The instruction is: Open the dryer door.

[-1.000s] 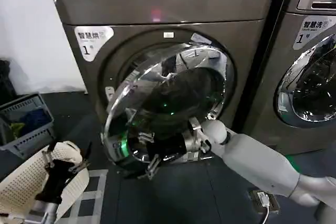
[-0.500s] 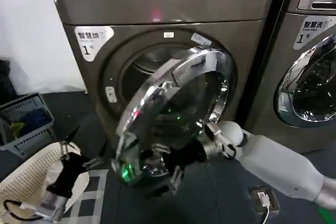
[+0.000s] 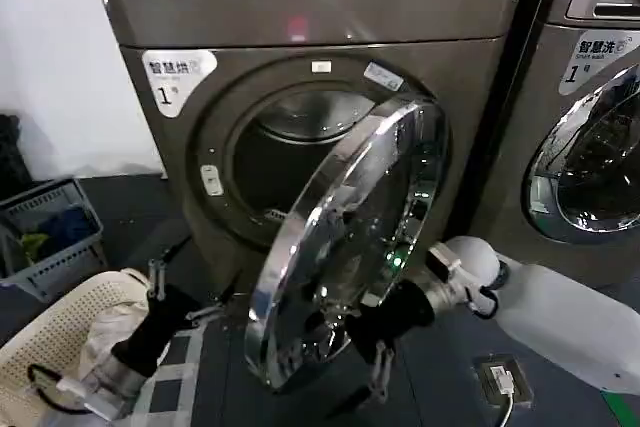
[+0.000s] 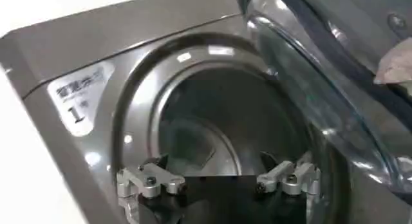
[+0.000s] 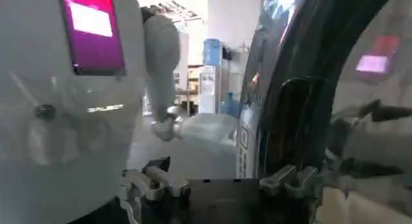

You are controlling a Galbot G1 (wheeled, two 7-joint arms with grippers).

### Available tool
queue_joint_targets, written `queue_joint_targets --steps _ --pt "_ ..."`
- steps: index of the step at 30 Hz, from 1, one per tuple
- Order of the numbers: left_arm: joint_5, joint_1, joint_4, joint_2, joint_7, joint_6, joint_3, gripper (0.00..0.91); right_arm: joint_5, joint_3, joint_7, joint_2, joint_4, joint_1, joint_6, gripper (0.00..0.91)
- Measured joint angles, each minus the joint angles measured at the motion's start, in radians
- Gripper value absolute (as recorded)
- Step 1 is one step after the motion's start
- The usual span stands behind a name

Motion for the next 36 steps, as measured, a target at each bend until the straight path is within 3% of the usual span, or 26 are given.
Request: queue_joint_targets --steps 6,12,16,22,28,36 --pt "-0.001 -0.046 0.001 0.04 0.012 0.002 0.064 0.907 -0.007 0.03 -0.025 -0.059 0.018 -0.03 0.009 0.907" --pt "-0.005 -0.095 -0.004 0.074 0.032 -0.005 0.143 0.907 -0.041 0.18 -0.047 -0.152 0.021 -0.178 0.039 0.907" --pt "-0.005 -0.141 -0.005 0.095 0.035 -0.006 0.198 0.907 -0.075 0.354 -0.063 -0.228 0.002 -0.354 0.086 0.907" --pt "-0.015 -0.212 -0.007 0.097 0.037 -0.004 0.268 0.907 -0.071 0.584 -0.051 -0.289 -0.061 -0.564 0.173 0.907" --pt "-0.017 -0.268 -0.011 0.089 0.039 -0.001 0.324 0.907 -0.084 0.721 -0.054 -0.289 -0.228 -0.644 0.257 0.907" --pt "-0.022 -0.327 -0.014 0.076 0.039 -0.001 0.389 0.907 -0.096 0.973 -0.062 -0.218 -0.576 -0.841 0.323 0.907"
